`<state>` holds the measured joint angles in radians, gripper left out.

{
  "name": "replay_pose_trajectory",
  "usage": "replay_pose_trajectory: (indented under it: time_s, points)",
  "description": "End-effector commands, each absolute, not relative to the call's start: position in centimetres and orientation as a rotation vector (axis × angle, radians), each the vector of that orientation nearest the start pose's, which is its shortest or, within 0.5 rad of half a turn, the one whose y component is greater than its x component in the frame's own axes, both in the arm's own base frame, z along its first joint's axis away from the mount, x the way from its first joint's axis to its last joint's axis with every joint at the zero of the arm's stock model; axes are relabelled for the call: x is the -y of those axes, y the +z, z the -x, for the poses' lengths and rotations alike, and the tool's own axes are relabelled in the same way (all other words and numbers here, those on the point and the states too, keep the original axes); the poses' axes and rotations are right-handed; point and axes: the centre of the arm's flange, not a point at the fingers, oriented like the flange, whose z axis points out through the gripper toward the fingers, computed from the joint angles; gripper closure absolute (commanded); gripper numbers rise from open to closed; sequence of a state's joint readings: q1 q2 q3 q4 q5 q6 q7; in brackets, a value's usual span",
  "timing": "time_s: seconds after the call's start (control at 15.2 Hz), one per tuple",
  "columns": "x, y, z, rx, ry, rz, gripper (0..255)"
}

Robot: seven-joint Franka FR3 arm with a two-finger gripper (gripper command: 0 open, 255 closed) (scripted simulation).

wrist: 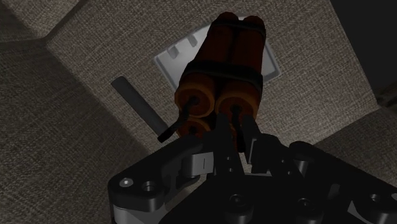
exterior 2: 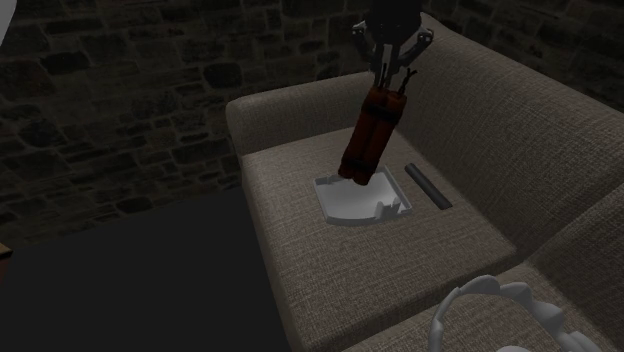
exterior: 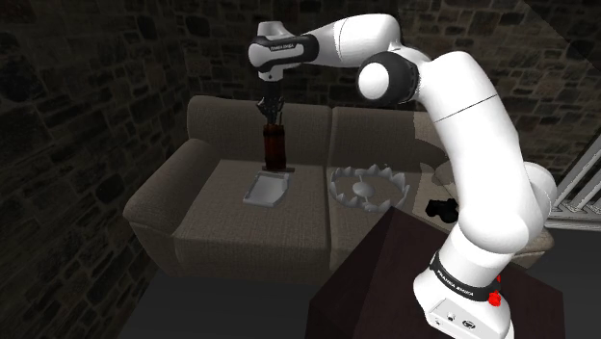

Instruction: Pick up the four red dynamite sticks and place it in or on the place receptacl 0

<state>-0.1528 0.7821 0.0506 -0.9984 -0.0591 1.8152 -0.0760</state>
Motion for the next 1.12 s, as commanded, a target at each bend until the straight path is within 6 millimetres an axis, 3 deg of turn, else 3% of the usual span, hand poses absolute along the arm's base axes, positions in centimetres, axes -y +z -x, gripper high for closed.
replay_pose_trajectory:
  time_s: [0.0,1.06]
  points:
    - [9.6,38.6,-76.0,-0.045,-0.056,3.166,255]
    - [9.6,30.1,-76.0,-0.045,-0.056,3.166,255]
